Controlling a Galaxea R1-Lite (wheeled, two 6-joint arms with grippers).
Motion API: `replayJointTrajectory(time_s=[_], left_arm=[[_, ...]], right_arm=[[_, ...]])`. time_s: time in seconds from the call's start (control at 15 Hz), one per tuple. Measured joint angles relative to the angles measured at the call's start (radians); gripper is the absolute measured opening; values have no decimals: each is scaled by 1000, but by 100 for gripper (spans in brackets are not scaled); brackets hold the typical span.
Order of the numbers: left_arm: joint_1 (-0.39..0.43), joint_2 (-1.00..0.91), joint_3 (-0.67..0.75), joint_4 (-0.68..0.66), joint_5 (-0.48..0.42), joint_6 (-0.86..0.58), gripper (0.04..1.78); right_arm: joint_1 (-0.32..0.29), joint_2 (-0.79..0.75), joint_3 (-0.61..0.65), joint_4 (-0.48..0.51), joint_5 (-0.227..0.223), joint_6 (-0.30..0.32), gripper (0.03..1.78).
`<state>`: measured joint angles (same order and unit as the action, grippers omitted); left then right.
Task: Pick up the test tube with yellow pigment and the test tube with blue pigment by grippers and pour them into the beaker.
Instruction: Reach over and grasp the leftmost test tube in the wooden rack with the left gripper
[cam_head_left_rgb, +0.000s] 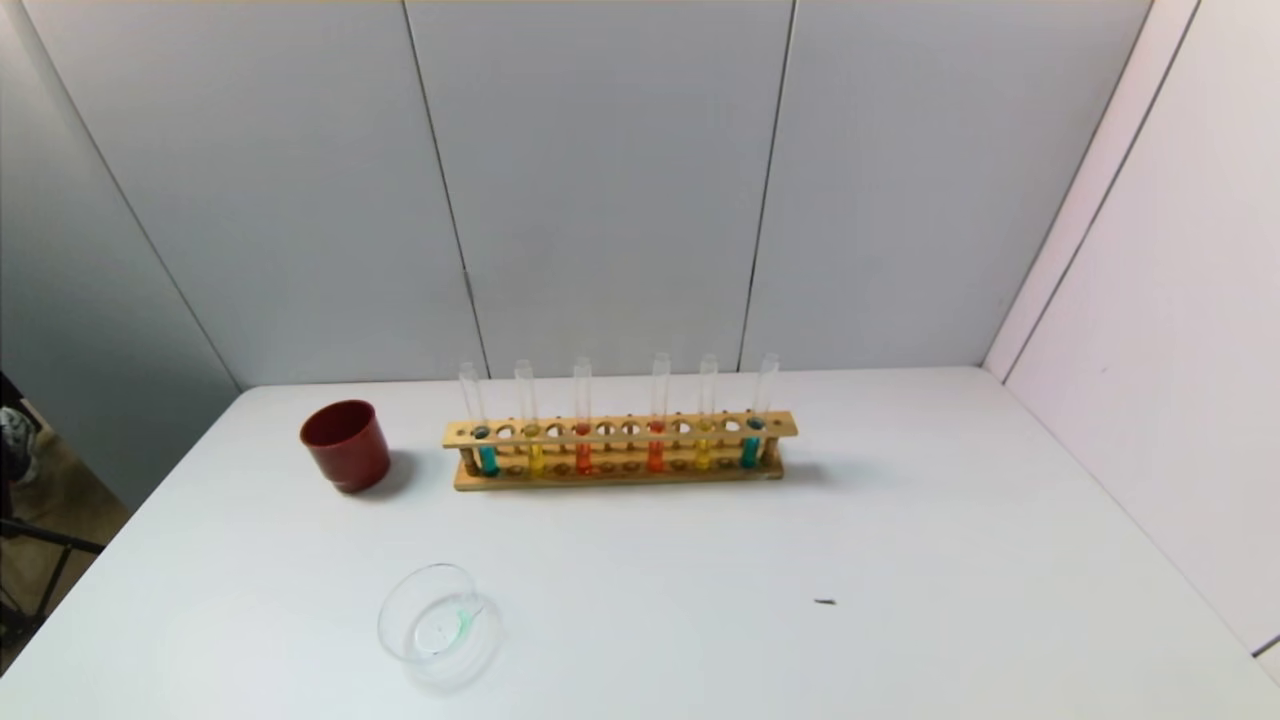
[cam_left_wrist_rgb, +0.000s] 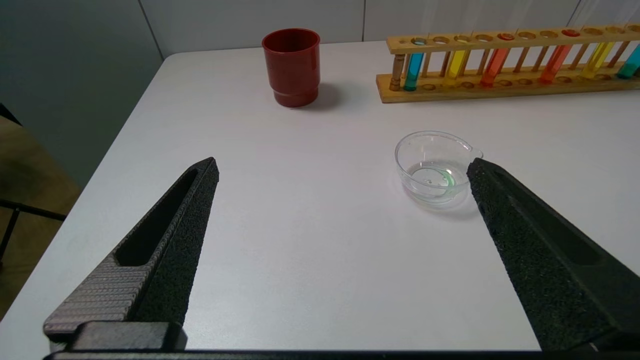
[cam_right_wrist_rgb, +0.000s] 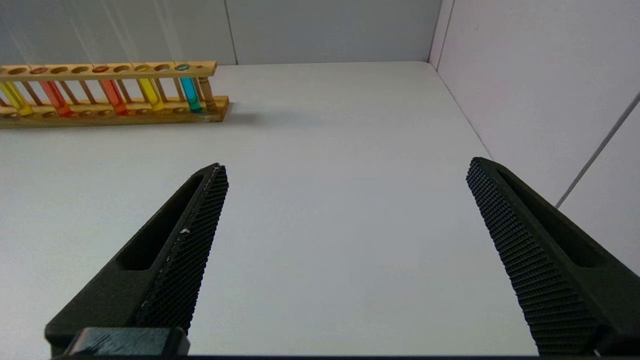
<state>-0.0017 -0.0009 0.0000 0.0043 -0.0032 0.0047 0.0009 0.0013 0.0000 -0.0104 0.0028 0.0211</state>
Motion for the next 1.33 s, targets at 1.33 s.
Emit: replayJointTrajectory(time_s=[1.33], left_arm=[[-1, 106, -150, 84, -86, 6, 175]], right_arm=[[0, 0, 0, 0, 0, 0, 174]])
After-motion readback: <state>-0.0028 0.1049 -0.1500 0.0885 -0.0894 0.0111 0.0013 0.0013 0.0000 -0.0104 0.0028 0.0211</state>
